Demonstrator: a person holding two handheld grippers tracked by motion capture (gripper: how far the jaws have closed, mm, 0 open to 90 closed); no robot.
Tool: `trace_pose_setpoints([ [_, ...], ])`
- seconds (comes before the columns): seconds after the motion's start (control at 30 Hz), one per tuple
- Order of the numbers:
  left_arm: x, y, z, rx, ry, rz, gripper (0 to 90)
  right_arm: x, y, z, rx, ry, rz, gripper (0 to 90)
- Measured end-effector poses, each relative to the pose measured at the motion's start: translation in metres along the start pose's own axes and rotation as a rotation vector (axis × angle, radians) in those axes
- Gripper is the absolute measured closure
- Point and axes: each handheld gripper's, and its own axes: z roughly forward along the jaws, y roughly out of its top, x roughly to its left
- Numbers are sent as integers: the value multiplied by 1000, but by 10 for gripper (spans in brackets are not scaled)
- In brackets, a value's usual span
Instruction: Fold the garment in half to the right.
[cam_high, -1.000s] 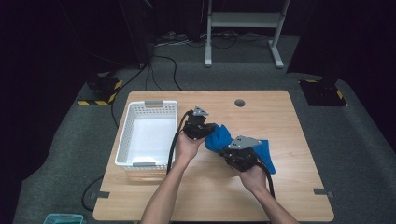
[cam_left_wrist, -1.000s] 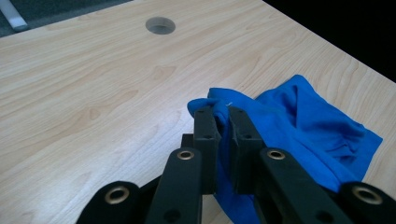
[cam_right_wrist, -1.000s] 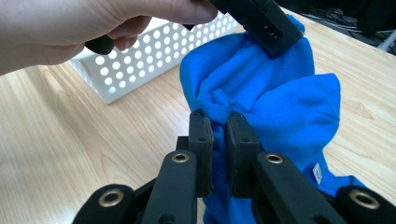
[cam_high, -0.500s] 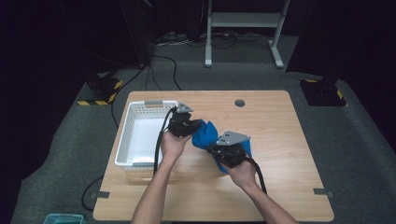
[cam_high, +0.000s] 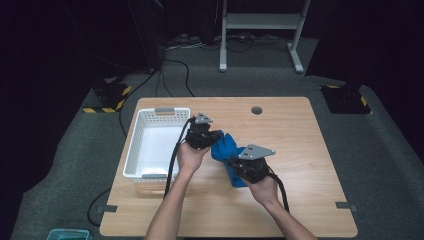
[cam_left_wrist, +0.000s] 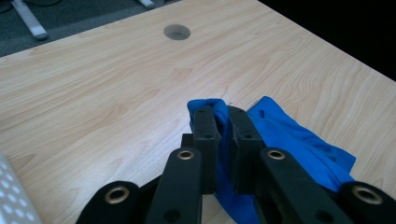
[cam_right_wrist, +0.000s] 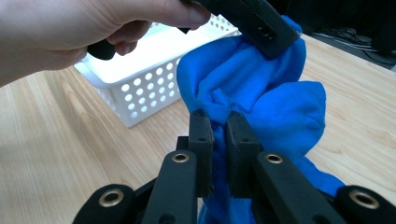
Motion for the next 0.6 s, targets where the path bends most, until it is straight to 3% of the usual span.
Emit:
trace_pose_setpoints([
  [0.6, -20, 4, 35, 17, -44, 19, 834, -20, -26, -18, 2, -46, 60, 830],
])
